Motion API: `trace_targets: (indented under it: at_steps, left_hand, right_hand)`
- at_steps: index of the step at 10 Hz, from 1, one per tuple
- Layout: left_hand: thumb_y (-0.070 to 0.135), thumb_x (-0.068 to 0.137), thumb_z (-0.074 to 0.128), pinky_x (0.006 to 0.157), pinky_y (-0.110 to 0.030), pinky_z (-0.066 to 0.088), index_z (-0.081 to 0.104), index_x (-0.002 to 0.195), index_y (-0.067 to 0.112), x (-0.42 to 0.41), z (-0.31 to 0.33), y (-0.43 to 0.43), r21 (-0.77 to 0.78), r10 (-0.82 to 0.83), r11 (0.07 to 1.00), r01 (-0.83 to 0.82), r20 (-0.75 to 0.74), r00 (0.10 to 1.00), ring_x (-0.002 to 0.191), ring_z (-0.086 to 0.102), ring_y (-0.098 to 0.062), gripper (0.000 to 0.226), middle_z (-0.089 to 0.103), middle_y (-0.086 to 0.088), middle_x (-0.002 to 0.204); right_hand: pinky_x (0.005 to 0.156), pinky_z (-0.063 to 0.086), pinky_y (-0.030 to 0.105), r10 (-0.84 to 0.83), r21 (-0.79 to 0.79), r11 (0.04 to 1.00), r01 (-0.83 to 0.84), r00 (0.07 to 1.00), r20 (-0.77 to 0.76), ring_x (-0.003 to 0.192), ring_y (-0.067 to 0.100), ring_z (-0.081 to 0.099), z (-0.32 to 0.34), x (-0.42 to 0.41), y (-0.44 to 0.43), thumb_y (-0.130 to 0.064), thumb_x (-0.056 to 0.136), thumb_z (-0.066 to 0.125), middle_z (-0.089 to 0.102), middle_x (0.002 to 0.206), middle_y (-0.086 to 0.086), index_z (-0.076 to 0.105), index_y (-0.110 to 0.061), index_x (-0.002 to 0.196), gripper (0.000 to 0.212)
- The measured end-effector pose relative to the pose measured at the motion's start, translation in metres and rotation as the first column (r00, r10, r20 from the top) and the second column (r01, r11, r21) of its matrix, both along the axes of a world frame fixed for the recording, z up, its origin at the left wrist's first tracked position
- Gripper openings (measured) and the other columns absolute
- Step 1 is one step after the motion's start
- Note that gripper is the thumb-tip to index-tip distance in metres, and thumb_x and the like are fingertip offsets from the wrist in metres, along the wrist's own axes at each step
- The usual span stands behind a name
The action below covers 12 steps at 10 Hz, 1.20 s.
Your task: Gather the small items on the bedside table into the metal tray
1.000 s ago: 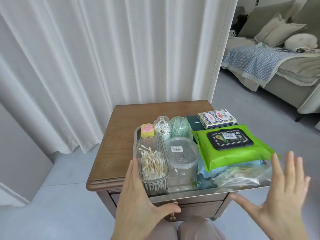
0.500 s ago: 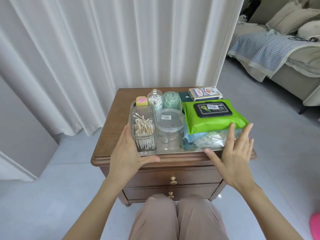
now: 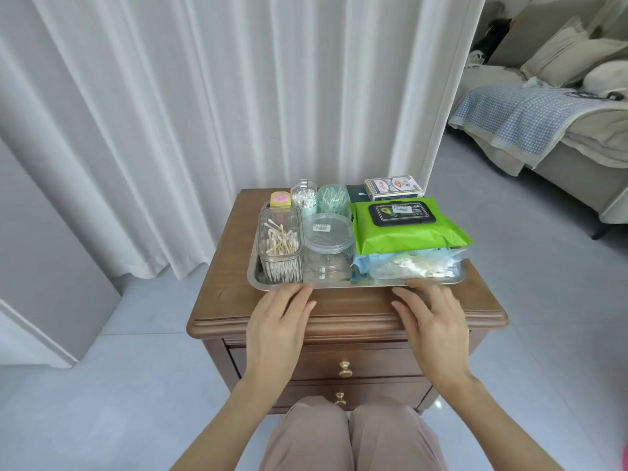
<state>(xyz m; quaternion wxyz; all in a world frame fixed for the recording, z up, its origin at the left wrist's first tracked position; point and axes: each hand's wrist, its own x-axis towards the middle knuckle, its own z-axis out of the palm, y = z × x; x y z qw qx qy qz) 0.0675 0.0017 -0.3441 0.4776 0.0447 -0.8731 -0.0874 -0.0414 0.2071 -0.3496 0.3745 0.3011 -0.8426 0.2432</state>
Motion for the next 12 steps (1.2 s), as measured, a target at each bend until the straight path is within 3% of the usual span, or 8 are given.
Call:
trace_targets:
  at_steps: [2, 4, 6, 8, 9, 10, 11, 12]
  left_hand:
    - [0.01, 0.075, 0.078, 0.05, -0.031, 0.054, 0.076, 0.079, 0.01, -0.018, 0.009, -0.011, -0.04, 0.031, 0.999, -0.029, 0.033, 0.999, 0.068, 0.065, -0.019, 0.004, 0.072, -0.003, 0.077]
    - [0.014, 0.068, 0.085, 0.04, -0.03, 0.049, 0.075, 0.067, 0.014, -0.039, 0.021, -0.026, 0.045, 0.105, 0.993, -0.112, 0.139, 0.985, 0.06, 0.062, -0.019, 0.011, 0.067, 0.001, 0.066]
    - [0.016, 0.067, 0.085, 0.038, -0.025, 0.044, 0.076, 0.067, 0.014, -0.061, 0.028, -0.041, 0.082, 0.108, 0.988, -0.128, 0.21, 0.972, 0.062, 0.063, -0.02, 0.01, 0.066, 0.001, 0.064]
    - [0.016, 0.068, 0.084, 0.042, -0.026, 0.046, 0.075, 0.07, 0.014, -0.071, 0.025, -0.046, 0.061, 0.103, 0.991, -0.116, 0.19, 0.976, 0.065, 0.062, -0.021, 0.01, 0.066, 0.0, 0.067]
    - [0.013, 0.067, 0.084, 0.054, -0.028, 0.053, 0.075, 0.082, 0.012, -0.067, 0.023, -0.044, -0.007, 0.031, 1.0, -0.03, 0.176, 0.984, 0.076, 0.062, -0.02, 0.018, 0.069, -0.001, 0.08]
    - [0.021, 0.078, 0.072, 0.066, -0.03, 0.056, 0.073, 0.089, 0.014, -0.065, 0.015, -0.035, -0.111, -0.154, 0.976, 0.188, 0.258, 0.954, 0.086, 0.06, -0.015, 0.013, 0.071, 0.001, 0.089]
    - [0.033, 0.087, 0.051, 0.082, -0.029, 0.057, 0.072, 0.106, 0.017, -0.066, 0.014, -0.032, -0.036, -0.22, 0.965, 0.261, 0.438, 0.872, 0.104, 0.065, -0.016, 0.033, 0.074, 0.001, 0.108]
    - [0.039, 0.092, 0.038, 0.1, -0.03, 0.048, 0.065, 0.122, 0.02, -0.069, 0.01, -0.033, 0.07, -0.249, 0.966, 0.249, 0.509, 0.824, 0.119, 0.06, -0.016, 0.045, 0.066, 0.003, 0.127]
  right_hand:
    - [0.06, 0.043, 0.024, -0.009, -0.075, 0.997, 0.006, 0.999, -0.04, 0.082, 0.019, 0.051, -0.002, -0.015, -0.002, -0.01, 0.078, 0.067, 0.07, 0.088, 0.008, 0.077, -0.009, 0.081, 0.01]
    - [0.07, 0.042, 0.022, 0.035, -0.068, 0.997, -0.039, 0.997, -0.062, 0.078, 0.016, 0.053, 0.006, -0.033, -0.016, -0.014, 0.082, 0.066, 0.07, 0.08, 0.005, 0.072, -0.007, 0.081, 0.01]
    - [0.048, 0.05, 0.032, 0.014, -0.021, 1.0, -0.014, 1.0, 0.013, 0.069, 0.025, 0.063, 0.02, -0.059, -0.04, -0.007, 0.079, 0.074, 0.069, 0.077, 0.003, 0.074, -0.009, 0.081, 0.003]
    - [0.034, 0.045, 0.029, -0.04, 0.049, 0.998, 0.037, 0.997, 0.058, 0.07, 0.025, 0.063, 0.027, -0.07, -0.049, -0.009, 0.075, 0.079, 0.067, 0.075, 0.001, 0.072, -0.012, 0.075, 0.008]
    - [0.047, 0.049, 0.03, -0.062, 0.093, 0.994, 0.057, 0.996, 0.059, 0.073, 0.027, 0.062, 0.029, -0.056, -0.051, -0.008, 0.073, 0.078, 0.066, 0.079, 0.003, 0.069, -0.011, 0.08, 0.012]
    - [0.064, 0.048, 0.028, 0.092, 0.095, 0.99, -0.105, 0.987, 0.134, 0.08, 0.023, 0.061, 0.016, -0.035, -0.056, -0.018, 0.08, 0.067, 0.067, 0.087, 0.002, 0.068, -0.013, 0.091, 0.012]
    - [0.084, 0.051, 0.029, 0.187, 0.185, 0.954, -0.235, 0.952, 0.243, 0.098, 0.022, 0.064, 0.002, -0.031, -0.06, -0.038, 0.093, 0.042, 0.07, 0.107, 0.001, 0.071, -0.016, 0.105, 0.038]
    - [0.092, 0.052, 0.035, 0.167, 0.31, 0.922, -0.234, 0.96, 0.226, 0.112, 0.021, 0.063, -0.002, -0.031, -0.062, -0.045, 0.1, 0.014, 0.068, 0.121, 0.002, 0.066, -0.018, 0.119, 0.061]
